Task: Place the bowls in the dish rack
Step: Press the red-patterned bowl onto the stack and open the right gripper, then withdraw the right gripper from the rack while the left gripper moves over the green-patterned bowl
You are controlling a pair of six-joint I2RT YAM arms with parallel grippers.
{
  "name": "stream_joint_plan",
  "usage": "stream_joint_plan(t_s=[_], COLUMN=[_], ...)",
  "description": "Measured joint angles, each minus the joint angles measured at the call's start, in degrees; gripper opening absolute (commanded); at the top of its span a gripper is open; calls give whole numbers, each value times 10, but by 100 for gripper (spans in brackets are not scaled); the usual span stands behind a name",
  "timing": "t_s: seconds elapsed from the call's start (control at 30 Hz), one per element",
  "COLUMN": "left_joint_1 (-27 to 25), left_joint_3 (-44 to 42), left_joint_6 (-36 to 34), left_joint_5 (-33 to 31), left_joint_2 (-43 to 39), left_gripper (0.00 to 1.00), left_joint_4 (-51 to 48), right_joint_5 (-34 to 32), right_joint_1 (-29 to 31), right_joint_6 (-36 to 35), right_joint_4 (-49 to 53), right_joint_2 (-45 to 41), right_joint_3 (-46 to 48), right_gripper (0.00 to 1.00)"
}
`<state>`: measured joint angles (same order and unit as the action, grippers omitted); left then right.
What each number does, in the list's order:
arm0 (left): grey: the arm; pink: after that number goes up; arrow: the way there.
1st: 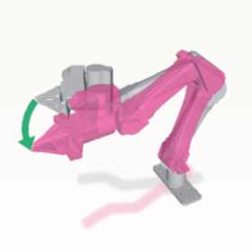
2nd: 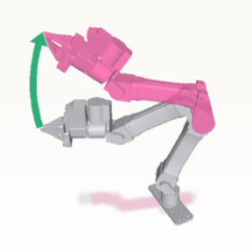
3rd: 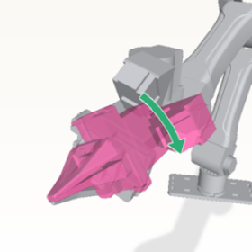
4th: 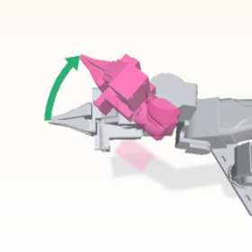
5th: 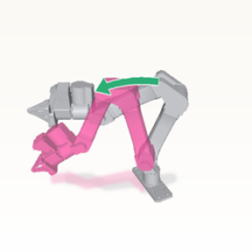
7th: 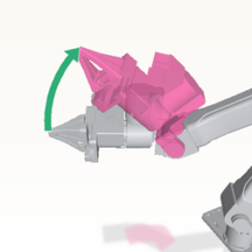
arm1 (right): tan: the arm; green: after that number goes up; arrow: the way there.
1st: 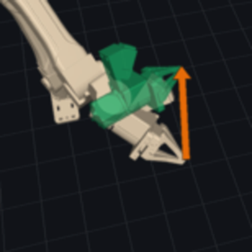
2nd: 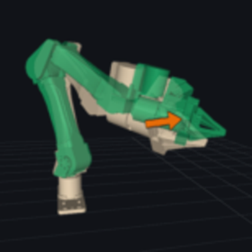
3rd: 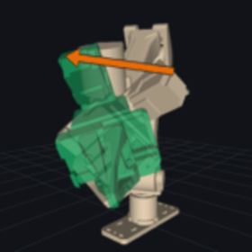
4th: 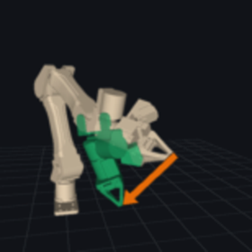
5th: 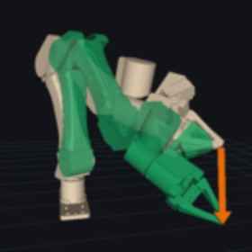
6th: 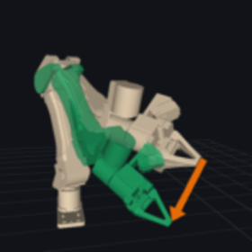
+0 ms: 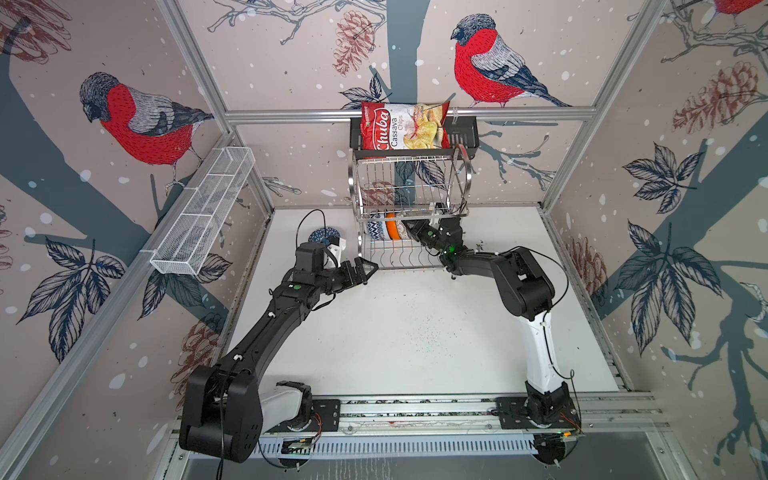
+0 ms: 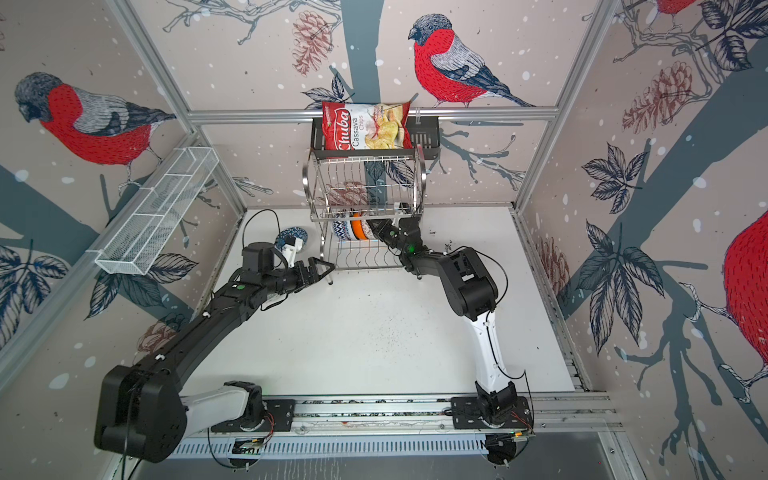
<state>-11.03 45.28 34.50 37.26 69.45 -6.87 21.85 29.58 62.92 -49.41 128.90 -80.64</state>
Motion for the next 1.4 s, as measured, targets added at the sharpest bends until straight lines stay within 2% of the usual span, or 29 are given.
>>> stream_joint_plan(t_s=[0.77, 1.2, 1.4], left_joint_1=[0, 26, 26], left_joint_3=[-10, 0, 0], left_joint_6=[8, 7, 31], left_joint_5=[2, -4, -20], left_joint_2=[-7, 4, 8], left_gripper=[98, 98, 98], left_joint_4=[1, -16, -17], right_joint_5=[-14, -21, -21], right_joint_1=[13, 33, 37], right_joint_6=[0, 7, 16], right_joint_4=[-34, -75, -95], right_joint_2=[-95, -134, -154], right_joint_3=[137, 206, 240], right_gripper=[25, 26, 27])
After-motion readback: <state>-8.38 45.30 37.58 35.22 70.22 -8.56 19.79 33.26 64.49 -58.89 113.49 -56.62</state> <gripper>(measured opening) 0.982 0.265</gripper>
